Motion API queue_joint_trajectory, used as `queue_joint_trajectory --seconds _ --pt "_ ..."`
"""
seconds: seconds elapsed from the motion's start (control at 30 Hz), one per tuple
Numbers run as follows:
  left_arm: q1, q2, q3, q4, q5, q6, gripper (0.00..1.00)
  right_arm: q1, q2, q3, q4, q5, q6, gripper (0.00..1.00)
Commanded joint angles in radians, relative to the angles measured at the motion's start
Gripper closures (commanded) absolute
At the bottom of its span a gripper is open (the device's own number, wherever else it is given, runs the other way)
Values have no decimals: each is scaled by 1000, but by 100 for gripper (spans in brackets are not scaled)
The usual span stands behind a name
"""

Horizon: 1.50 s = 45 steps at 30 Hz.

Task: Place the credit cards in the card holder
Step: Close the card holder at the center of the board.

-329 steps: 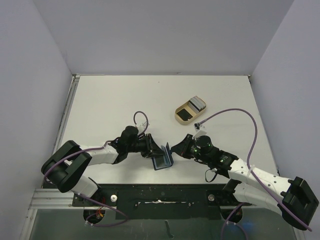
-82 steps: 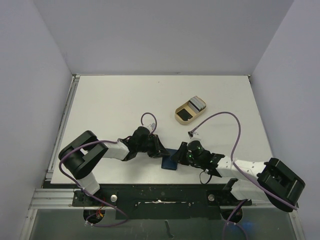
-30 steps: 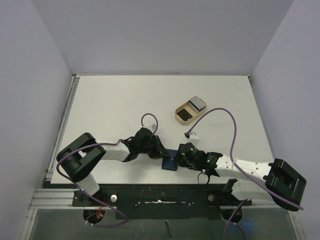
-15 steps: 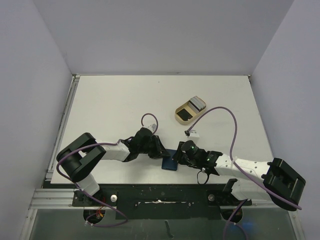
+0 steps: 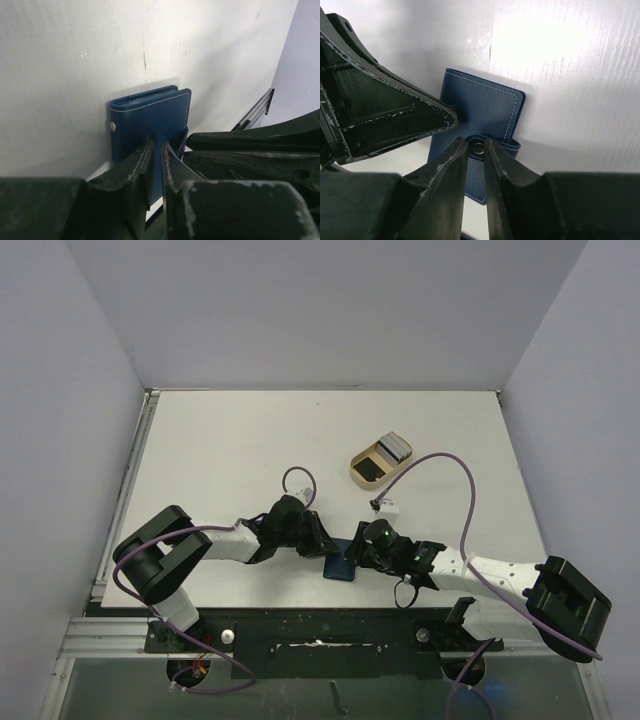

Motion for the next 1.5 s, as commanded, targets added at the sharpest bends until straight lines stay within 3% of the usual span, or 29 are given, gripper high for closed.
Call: queue_joint_trajectory --seconds 0.0,0.5,1.47 --pt "-19 3 19 -67 -15 25 89 -4 0 5 61 -6 6 79" --pt "-24 9 25 -71 -18 25 88 1 41 2 71 -44 -1 81" --pt "-24 20 20 -75 -23 22 89 136 149 137 -204 93 -68 92"
